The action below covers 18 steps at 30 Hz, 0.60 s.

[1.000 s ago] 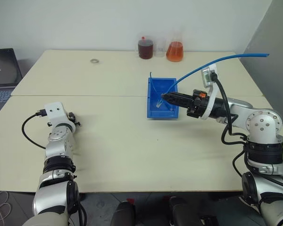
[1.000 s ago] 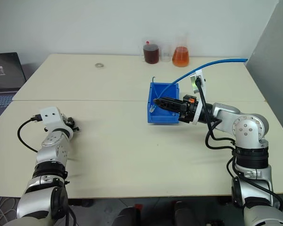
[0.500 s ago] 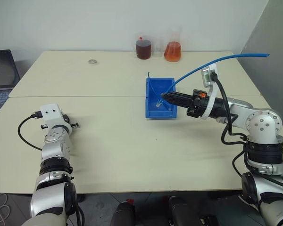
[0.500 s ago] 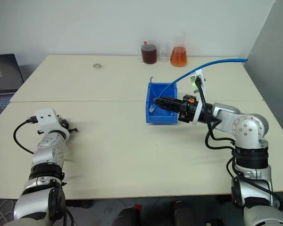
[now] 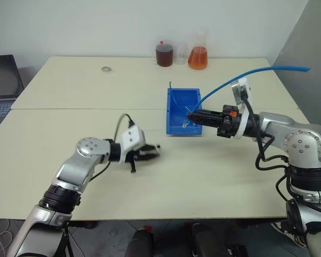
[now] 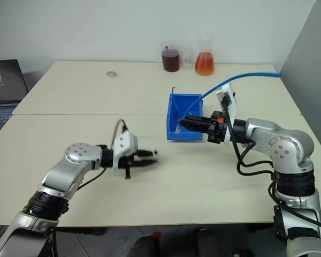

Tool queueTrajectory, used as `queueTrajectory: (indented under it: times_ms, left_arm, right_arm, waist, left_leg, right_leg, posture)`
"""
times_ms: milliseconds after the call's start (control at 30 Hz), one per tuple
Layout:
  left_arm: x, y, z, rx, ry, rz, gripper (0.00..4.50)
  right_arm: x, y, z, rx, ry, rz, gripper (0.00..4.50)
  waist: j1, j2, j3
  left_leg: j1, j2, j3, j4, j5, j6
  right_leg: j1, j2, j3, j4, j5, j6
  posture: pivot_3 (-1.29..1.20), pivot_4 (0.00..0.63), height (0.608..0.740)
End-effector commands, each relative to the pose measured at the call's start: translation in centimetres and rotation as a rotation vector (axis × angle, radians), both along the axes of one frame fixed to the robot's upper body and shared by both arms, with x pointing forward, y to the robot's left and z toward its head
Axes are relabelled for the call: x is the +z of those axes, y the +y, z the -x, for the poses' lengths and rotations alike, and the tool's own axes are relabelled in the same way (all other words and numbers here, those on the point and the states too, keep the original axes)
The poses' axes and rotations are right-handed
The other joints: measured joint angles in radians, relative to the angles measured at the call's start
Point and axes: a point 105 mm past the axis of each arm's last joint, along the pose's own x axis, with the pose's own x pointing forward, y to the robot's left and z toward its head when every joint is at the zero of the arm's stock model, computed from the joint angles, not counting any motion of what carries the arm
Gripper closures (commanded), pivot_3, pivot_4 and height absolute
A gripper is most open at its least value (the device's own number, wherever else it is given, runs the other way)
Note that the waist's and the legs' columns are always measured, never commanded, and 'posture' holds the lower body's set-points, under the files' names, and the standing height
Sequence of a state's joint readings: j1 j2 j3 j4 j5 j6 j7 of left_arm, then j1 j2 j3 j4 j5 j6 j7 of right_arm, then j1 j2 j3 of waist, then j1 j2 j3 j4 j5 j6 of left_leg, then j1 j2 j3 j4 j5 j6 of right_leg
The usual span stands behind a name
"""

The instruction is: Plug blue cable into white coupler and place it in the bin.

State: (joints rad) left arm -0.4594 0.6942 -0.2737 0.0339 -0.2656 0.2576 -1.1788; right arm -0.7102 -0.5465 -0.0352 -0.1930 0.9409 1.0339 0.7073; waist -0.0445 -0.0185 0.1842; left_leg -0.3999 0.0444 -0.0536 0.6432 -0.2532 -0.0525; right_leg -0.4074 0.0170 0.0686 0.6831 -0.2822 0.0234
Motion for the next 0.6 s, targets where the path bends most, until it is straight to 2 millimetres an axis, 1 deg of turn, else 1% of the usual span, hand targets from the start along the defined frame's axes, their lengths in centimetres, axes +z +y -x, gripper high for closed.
queueTrajectory:
  times_ms: [33, 100, 200, 300, 367, 433, 500, 600]
  left_arm:
    - [-0.1, -1.8, 0.9, -0.188, -0.045, -0.011, 3.73]
    - [-1.2, -2.5, 0.6, -0.224, -0.036, -0.013, 3.73]
    - [-3.0, -2.6, -0.2, -0.245, -0.058, -0.051, 3.73]
    - [-3.6, -3.2, -0.9, -0.252, -0.069, -0.035, 3.73]
    - [-3.6, -3.7, -1.2, -0.251, -0.074, -0.012, 3.73]
    - [-3.8, -4.0, -1.3, -0.258, -0.081, -0.001, 3.73]
    - [-4.0, -4.0, -1.2, -0.264, -0.096, -0.001, 3.73]
    - [-4.2, -4.0, -1.1, -0.27, -0.106, -0.001, 3.73]
  right_arm:
    - [0.2, -0.2, 0.8, 0.031, -0.094, 0.043, 4.43]
    - [-1.0, -0.7, 1.1, 0.036, -0.116, 0.103, 4.43]
    - [-2.9, -0.9, 1.7, 0.046, -0.167, 0.185, 4.43]
    - [-4.9, 0.1, 2.4, 0.072, -0.197, 0.203, 4.43]
    - [-5.8, 0.8, 2.5, 0.082, -0.225, 0.207, 4.43]
    - [-6.1, 1.7, 2.2, 0.086, -0.27, 0.195, 4.43]
    - [-6.0, 2.4, 2.1, 0.093, -0.294, 0.175, 4.43]
    - [-6.1, 3.0, 2.3, 0.123, -0.314, 0.165, 4.43]
  waist:
    - [0.001, 0.0, 0.0]
    - [0.012, 0.0, 0.0]
    - [0.017, 0.0, 0.0]
    - [0.015, 0.0, 0.0]
    - [0.015, 0.0, 0.0]
    - [0.013, 0.0, 0.0]
    - [0.013, 0.0, 0.0]
    - [0.013, 0.0, 0.0]
  left_leg:
    - [0.0, 0.0, 0.0, 0.001, 0.0, 0.0]
    - [0.0, -0.001, 0.0, 0.002, 0.0, 0.0]
    - [-0.001, -0.002, 0.0, 0.002, 0.0, 0.0]
    - [-0.001, -0.002, 0.0, 0.002, 0.0, 0.0]
    - [0.0, -0.002, 0.0, 0.002, 0.0, 0.0]
    - [0.0, -0.002, 0.0, 0.003, 0.0, 0.0]
    - [0.0, -0.002, 0.0, 0.003, 0.0, 0.0]
    - [0.0, -0.002, 0.0, 0.003, 0.0, 0.0]
  right_leg:
    - [0.0, 0.0, 0.0, 0.0, 0.0, 0.0]
    - [0.001, 0.0, 0.0, 0.0, 0.0, 0.0]
    - [0.001, -0.001, 0.0, -0.002, 0.0, 0.001]
    - [0.001, -0.001, 0.0, -0.002, 0.0, 0.001]
    - [0.001, -0.001, 0.0, -0.001, 0.0, 0.001]
    - [0.001, -0.001, 0.0, -0.001, 0.001, 0.001]
    - [0.002, -0.001, 0.0, 0.0, 0.001, 0.002]
    - [0.002, -0.001, 0.0, 0.0, 0.001, 0.002]
  posture:
    - [0.0, 0.15, 0.74]
    - [0.0, 0.15, 0.74]
    - [0.0, 0.15, 0.74]
    - [0.0, 0.15, 0.74]
    - [0.0, 0.15, 0.74]
    - [0.0, 0.15, 0.74]
    - [0.0, 0.15, 0.74]
    - [0.0, 0.15, 0.74]
